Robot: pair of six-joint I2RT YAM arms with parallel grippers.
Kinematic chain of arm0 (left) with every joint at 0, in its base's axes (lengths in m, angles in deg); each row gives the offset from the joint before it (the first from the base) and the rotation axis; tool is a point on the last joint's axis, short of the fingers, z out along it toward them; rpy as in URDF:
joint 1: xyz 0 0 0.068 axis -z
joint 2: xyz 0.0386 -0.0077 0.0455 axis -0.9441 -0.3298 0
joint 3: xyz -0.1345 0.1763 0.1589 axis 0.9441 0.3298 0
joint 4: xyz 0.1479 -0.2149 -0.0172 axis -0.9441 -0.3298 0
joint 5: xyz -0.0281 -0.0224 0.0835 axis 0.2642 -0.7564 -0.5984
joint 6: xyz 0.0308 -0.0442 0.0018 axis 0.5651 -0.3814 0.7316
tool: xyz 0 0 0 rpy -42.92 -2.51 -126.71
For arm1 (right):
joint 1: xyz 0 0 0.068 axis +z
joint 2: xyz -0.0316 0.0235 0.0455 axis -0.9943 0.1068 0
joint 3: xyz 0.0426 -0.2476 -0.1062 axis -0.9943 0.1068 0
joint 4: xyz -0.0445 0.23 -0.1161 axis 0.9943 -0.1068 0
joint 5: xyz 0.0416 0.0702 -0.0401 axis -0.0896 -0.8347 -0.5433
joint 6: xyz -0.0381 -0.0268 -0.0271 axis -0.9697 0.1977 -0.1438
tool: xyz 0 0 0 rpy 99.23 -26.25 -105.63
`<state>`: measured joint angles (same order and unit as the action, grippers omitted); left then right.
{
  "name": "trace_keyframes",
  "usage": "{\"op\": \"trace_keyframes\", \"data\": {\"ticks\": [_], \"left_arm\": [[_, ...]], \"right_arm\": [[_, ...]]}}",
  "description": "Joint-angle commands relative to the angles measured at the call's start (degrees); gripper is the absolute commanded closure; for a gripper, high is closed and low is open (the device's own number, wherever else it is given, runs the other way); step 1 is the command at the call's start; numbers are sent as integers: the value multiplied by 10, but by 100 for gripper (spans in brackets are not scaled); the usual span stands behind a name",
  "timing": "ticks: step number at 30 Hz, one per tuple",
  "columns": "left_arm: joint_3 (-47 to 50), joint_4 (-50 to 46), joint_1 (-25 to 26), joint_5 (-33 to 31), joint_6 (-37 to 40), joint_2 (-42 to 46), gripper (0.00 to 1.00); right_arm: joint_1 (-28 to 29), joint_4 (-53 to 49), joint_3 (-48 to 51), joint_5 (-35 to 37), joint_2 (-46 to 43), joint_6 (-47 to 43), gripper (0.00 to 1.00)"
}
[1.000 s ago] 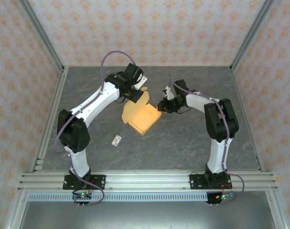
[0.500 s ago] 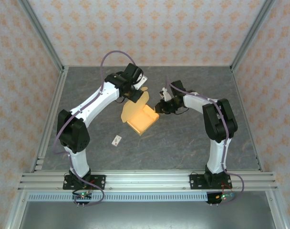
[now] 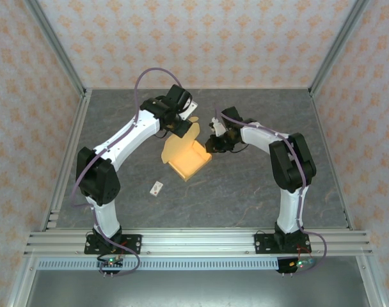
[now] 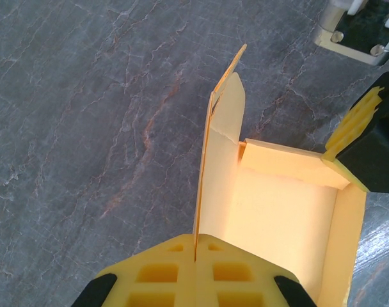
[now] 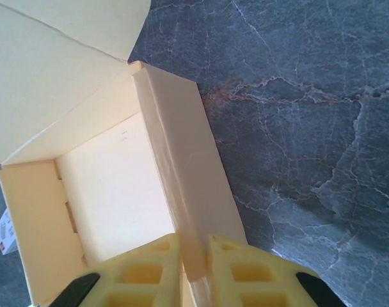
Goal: Fold the paper box
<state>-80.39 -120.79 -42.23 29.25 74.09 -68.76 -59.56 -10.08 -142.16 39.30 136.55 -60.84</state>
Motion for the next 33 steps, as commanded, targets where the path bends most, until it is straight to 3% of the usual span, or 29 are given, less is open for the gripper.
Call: {"op": "trace_keyframes", "data": {"ticks": [1,15,26,33], "left_arm": [[7,7,1,-7,-6,25,100],[11,10,1,-8,-11,31,100],[8,8,1,-6,-19,32,100],[4,5,1,-8,-17,29,100]], "right_arm": [[25,-46,4,89,7,-5,85],[122,-49,19,361,1,8,93],[189,-24,43,496,12,13,100],[210,-5,56,536,19,10,100]]}}
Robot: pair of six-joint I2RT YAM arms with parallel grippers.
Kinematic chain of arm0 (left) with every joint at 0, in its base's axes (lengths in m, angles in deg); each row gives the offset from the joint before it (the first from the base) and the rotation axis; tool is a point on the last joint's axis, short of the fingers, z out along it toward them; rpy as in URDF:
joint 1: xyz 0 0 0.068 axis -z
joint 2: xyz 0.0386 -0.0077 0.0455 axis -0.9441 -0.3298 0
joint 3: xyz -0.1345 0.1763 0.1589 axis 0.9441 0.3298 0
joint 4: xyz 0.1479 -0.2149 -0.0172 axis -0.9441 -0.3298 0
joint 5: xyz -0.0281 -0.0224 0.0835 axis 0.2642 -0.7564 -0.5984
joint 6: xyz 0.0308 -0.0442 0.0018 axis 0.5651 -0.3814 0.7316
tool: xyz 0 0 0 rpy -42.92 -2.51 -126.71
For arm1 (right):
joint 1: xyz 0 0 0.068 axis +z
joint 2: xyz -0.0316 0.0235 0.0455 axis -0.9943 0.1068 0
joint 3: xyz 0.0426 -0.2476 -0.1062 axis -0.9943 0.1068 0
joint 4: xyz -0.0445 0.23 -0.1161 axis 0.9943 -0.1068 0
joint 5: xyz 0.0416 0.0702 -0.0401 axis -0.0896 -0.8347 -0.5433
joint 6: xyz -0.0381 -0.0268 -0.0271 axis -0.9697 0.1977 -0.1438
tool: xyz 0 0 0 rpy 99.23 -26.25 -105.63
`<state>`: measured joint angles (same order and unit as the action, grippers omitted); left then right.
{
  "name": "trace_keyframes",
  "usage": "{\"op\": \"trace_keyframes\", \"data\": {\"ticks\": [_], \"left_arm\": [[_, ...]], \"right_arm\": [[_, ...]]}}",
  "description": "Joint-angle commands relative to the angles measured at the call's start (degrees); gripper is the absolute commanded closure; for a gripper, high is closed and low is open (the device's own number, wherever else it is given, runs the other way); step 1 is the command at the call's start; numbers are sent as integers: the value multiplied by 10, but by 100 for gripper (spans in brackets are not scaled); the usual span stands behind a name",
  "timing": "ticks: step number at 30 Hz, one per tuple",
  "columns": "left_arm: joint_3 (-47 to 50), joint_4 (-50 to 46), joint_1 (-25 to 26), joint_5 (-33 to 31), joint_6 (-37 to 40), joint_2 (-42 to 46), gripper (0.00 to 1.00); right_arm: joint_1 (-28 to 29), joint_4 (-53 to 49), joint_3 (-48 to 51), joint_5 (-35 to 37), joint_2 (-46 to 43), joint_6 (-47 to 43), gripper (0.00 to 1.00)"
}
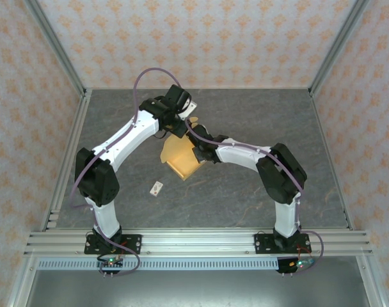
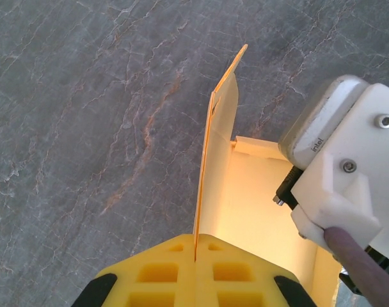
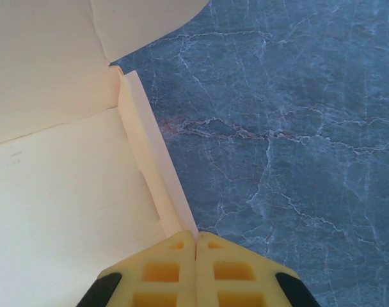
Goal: Fold the paper box
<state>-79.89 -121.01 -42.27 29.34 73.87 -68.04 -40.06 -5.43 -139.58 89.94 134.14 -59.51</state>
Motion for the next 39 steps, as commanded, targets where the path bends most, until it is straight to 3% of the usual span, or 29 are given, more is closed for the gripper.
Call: {"op": "trace_keyframes", "data": {"ticks": [1,7,21,27,39], "left_arm": [[-2,7,1,-9,-14,21,100],[-4,6,1,-2,-15,21,100],[-13,-1,1,7,-1,18,100],[-7,-1,1,2,2,19,100],[-3,-3,1,2,6,21,100]], "right_arm": [[18,-53,29,35,46,-5,100],[41,-48,32,51,57,-15,100],[60,-116,-27,213,92,-34,100],[60,-92,-20,166,59,-45,100],[31,-85,-26,68,-8,-58,88]]}}
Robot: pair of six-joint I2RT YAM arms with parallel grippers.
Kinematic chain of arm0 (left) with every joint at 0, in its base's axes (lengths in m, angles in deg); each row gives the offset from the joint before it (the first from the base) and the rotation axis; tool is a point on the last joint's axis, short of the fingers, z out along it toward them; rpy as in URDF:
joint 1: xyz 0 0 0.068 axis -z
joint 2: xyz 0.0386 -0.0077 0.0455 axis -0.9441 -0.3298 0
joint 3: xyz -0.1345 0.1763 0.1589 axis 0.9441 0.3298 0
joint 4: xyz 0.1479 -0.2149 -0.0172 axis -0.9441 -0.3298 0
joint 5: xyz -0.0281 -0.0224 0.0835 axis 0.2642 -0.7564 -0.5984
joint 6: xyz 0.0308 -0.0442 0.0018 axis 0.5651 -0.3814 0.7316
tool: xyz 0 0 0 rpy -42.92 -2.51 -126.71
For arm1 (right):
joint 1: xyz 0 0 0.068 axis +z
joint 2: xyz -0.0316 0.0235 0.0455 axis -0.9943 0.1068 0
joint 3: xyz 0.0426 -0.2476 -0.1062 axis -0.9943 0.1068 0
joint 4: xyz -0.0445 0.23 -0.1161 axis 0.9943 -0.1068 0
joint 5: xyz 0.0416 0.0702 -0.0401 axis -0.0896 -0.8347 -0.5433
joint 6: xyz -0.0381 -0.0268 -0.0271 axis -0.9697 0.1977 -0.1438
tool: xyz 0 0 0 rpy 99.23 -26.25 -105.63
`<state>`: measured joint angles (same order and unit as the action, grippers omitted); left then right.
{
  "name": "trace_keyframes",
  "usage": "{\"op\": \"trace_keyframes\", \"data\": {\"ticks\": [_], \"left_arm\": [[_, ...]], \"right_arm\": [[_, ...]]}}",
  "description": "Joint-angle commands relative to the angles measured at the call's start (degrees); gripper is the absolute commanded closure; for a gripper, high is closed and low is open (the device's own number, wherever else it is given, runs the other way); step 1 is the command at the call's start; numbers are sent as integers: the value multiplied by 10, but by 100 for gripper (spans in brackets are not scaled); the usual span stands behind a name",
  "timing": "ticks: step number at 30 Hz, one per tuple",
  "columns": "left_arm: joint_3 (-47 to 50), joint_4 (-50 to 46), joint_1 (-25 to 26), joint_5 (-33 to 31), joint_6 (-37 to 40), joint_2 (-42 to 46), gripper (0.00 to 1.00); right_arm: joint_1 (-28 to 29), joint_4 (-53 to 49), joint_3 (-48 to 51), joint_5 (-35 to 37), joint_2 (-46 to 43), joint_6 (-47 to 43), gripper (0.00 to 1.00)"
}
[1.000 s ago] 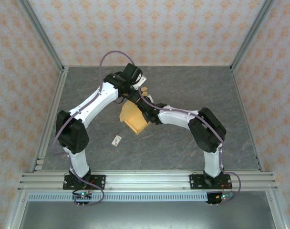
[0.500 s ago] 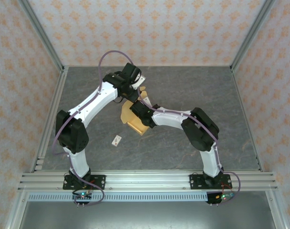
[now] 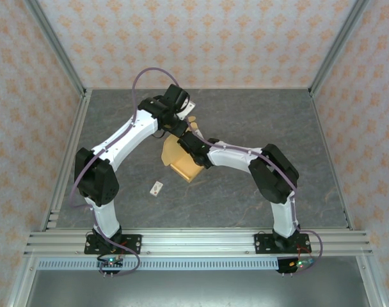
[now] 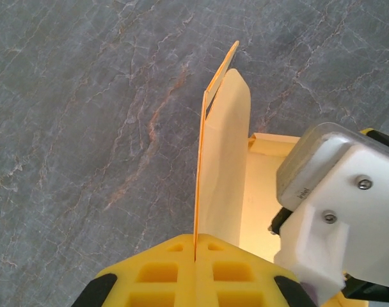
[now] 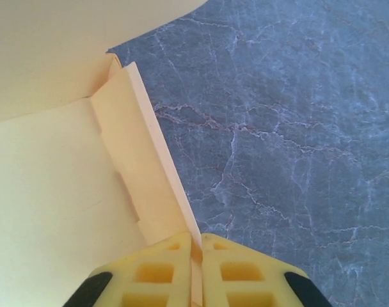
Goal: Fold the paper box
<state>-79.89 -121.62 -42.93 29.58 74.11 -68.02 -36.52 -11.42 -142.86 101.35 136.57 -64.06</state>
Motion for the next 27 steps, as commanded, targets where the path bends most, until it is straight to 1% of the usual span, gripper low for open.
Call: {"op": "trace_keyframes", "data": {"ticks": [1,7,12,15,18,20,24,25,26,27], "left_arm": [[-3,4,7,-2,4,21,100],[-3,3,8,-2,7,21,100],[-1,3,7,-2,7,22,100],[-1,3,7,-1,8,22,100],[-1,2,7,-1,9,22,100],[-1,2,8,1,9,22,100],[-1,2,8,1,10,22,100],[1,2,8,2,10,23,100],[1,2,8,1,10,23,100],[0,2,7,2,10,23,100]], "right_arm": [[-9,-24,6,-60,-40,-13,87],[-33,-21,14,-119,-70,-8,83],[-44,-17,21,-137,-90,-11,81],[-61,-10,30,-170,-110,-12,78],[-96,9,44,-252,-130,-6,72],[-124,24,52,-314,-133,2,67],[-180,58,63,-435,-120,23,57],[-193,67,62,-471,-113,27,53],[-205,67,54,-502,-100,29,48],[-215,67,46,-528,-88,30,45]]}}
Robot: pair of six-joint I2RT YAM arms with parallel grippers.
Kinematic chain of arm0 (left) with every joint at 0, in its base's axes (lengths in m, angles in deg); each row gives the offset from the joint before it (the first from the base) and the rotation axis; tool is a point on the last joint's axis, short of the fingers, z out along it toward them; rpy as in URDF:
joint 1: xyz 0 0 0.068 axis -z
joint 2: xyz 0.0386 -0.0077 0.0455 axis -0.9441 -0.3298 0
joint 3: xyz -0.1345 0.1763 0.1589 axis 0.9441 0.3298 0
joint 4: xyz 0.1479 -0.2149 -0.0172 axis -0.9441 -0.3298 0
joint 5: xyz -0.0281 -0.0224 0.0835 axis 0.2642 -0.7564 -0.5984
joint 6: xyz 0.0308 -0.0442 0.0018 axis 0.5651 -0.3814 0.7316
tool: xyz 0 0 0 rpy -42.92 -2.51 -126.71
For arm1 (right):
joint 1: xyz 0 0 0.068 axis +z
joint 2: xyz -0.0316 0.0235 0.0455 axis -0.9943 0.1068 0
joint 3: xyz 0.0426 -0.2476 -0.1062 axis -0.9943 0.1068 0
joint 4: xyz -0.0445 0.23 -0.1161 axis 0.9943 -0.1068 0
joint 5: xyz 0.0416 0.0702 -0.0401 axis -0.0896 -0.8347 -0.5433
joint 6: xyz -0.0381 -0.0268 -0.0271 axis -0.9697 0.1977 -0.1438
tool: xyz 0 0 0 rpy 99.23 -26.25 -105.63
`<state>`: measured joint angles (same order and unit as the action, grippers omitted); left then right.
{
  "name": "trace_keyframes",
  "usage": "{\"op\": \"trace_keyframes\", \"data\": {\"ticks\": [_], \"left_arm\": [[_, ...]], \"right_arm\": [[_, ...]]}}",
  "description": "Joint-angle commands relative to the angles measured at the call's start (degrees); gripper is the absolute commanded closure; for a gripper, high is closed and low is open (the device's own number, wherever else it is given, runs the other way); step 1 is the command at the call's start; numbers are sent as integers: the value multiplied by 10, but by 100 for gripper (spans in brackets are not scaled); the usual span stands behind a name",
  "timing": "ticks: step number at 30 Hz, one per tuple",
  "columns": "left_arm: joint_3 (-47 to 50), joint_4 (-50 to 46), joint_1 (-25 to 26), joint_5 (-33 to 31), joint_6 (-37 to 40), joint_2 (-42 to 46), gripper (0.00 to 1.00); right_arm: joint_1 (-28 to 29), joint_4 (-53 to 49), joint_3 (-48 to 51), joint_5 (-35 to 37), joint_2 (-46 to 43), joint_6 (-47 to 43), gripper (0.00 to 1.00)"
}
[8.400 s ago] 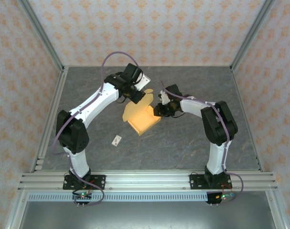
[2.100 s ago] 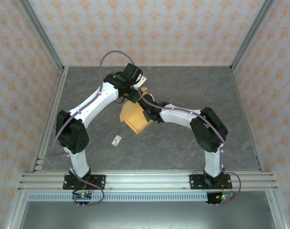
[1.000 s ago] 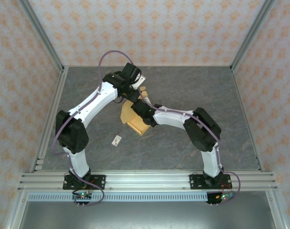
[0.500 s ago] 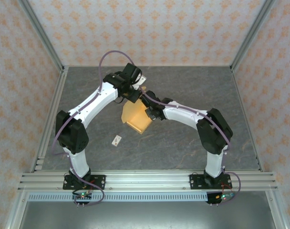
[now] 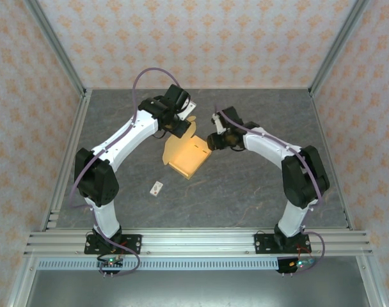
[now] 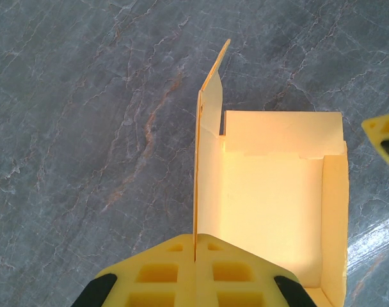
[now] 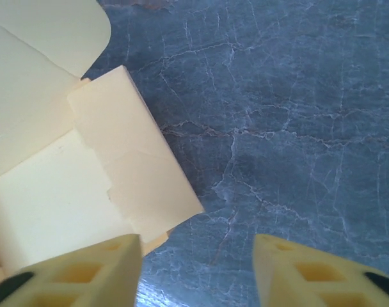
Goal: Fold the paper box
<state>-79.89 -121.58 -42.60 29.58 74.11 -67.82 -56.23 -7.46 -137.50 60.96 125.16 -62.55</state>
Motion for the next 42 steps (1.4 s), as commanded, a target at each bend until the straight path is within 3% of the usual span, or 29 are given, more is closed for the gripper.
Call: {"op": "trace_keyframes", "data": {"ticks": [1,5,9,20,23,27,42], "left_arm": [[0,2,4,1,10,21,100],[-1,1,4,2,10,21,100],[0,2,4,2,10,21,100],[0,2,4,1,11,22,100],[-1,2,5,2,10,21,100],[-2,1,4,3,10,21,100],[-2,3,4,5,9,20,100]], "right_arm": [[-29,25,-21,-154,43,17,42],[-60,-6,-78,-233,107,6,33],[-63,-29,-122,-278,162,-8,32],[-66,-26,-139,-330,212,-10,59],[-64,-30,-135,-317,211,-14,65],[-53,-38,-129,-284,204,-23,67],[4,-8,-86,-61,157,-31,79]]}}
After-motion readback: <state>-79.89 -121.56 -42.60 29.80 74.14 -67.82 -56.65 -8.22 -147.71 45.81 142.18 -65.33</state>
